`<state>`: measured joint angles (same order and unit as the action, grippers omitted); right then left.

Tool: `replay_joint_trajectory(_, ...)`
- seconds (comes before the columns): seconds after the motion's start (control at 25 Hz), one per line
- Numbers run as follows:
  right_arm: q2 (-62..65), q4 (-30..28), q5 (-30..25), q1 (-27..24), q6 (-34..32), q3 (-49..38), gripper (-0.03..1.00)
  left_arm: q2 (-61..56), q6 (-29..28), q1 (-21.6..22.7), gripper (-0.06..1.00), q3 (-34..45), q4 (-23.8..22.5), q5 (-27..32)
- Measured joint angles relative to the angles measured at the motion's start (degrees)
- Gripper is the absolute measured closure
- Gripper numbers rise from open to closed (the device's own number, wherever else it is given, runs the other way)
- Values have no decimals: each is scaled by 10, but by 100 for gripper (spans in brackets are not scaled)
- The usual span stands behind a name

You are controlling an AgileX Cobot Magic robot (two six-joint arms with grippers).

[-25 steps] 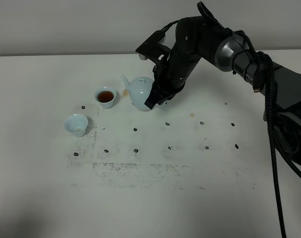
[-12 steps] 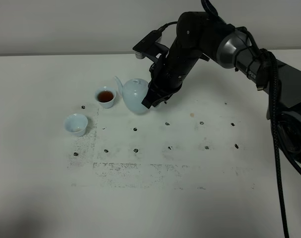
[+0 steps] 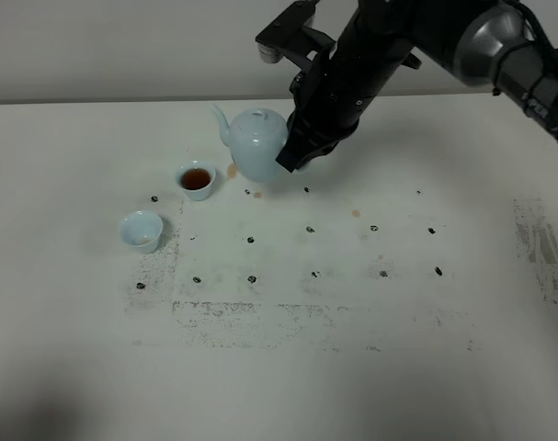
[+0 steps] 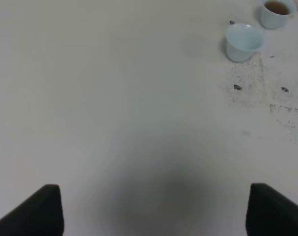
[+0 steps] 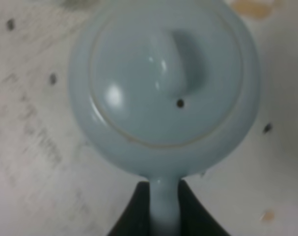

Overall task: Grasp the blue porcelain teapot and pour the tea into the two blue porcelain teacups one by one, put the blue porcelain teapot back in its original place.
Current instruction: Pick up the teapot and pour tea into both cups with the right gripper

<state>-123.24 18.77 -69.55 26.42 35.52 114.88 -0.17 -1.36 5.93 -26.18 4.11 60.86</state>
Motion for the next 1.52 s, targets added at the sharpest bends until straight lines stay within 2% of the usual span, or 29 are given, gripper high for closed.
replay_joint_trajectory(0.2, 105, 20, 89, 3, -2, -192, 93, 0, 0, 0, 22, 0, 0, 0)
replay_joint_trajectory(0.28, 132, 20, 117, 9, -15, -239, 93, 0, 0, 0, 22, 0, 0, 0)
replay_joint_trajectory(0.4, 140, 8, 128, 30, -33, -269, 93, 0, 0, 0, 22, 0, 0, 0)
replay_joint_trajectory(0.56, 127, -45, 156, 81, -68, -272, 93, 0, 0, 0, 22, 0, 0, 0)
replay_joint_trajectory(0.8, 65, -103, 130, 131, -101, -203, 93, 0, 0, 0, 22, 0, 0, 0)
replay_joint_trajectory(1.12, -33, -125, 62, 146, -87, -48, 93, 0, -1, 0, 22, 0, 0, 0)
replay_joint_trajectory(1.32, -80, -188, 51, 154, -71, 27, 93, 0, -1, 0, 22, 0, 0, 0)
replay_joint_trajectory(1.52, -93, -246, 51, 172, -59, 42, 93, 0, -1, 0, 22, 0, 0, 0)
